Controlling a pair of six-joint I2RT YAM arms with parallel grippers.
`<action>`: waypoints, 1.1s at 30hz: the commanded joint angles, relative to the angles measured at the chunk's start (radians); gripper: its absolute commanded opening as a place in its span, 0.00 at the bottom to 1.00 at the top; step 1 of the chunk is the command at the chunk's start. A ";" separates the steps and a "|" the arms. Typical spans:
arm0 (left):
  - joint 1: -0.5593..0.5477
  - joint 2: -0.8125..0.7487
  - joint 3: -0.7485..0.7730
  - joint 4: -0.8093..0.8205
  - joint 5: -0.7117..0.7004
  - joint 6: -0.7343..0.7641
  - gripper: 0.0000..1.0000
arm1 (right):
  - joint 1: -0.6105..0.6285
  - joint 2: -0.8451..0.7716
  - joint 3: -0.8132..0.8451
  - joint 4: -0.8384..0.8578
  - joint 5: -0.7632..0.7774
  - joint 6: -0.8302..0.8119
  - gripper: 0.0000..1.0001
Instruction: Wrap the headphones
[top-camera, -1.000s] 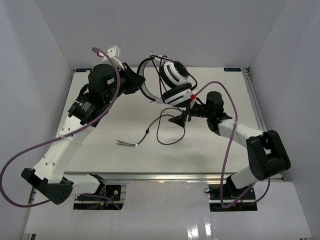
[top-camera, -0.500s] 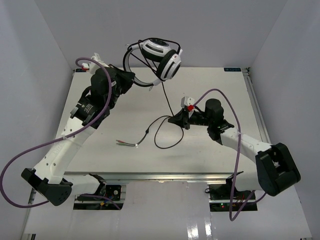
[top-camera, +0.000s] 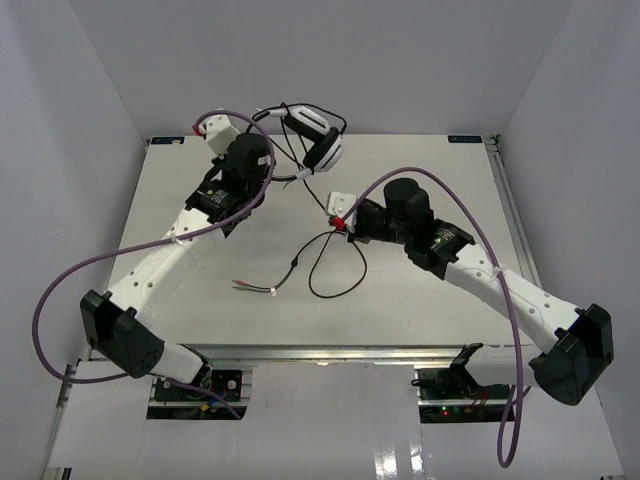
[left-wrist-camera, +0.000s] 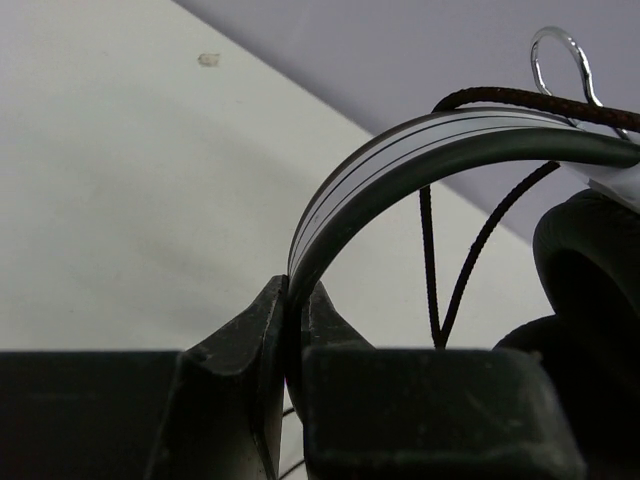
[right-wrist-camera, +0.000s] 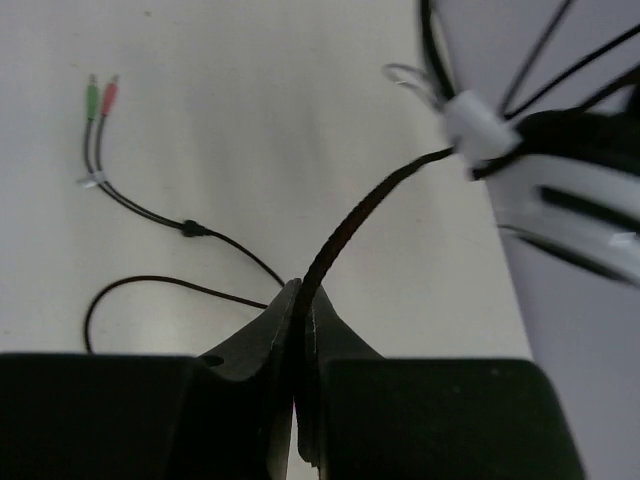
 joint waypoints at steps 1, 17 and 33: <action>0.004 0.036 -0.022 0.080 0.003 0.173 0.00 | 0.010 -0.017 0.122 -0.073 0.307 -0.191 0.08; -0.045 0.022 -0.149 0.032 0.565 0.720 0.00 | -0.061 0.099 0.022 0.194 0.513 -0.314 0.28; -0.047 -0.164 -0.166 0.142 0.965 0.598 0.00 | -0.374 0.206 -0.002 0.303 -0.538 0.282 0.35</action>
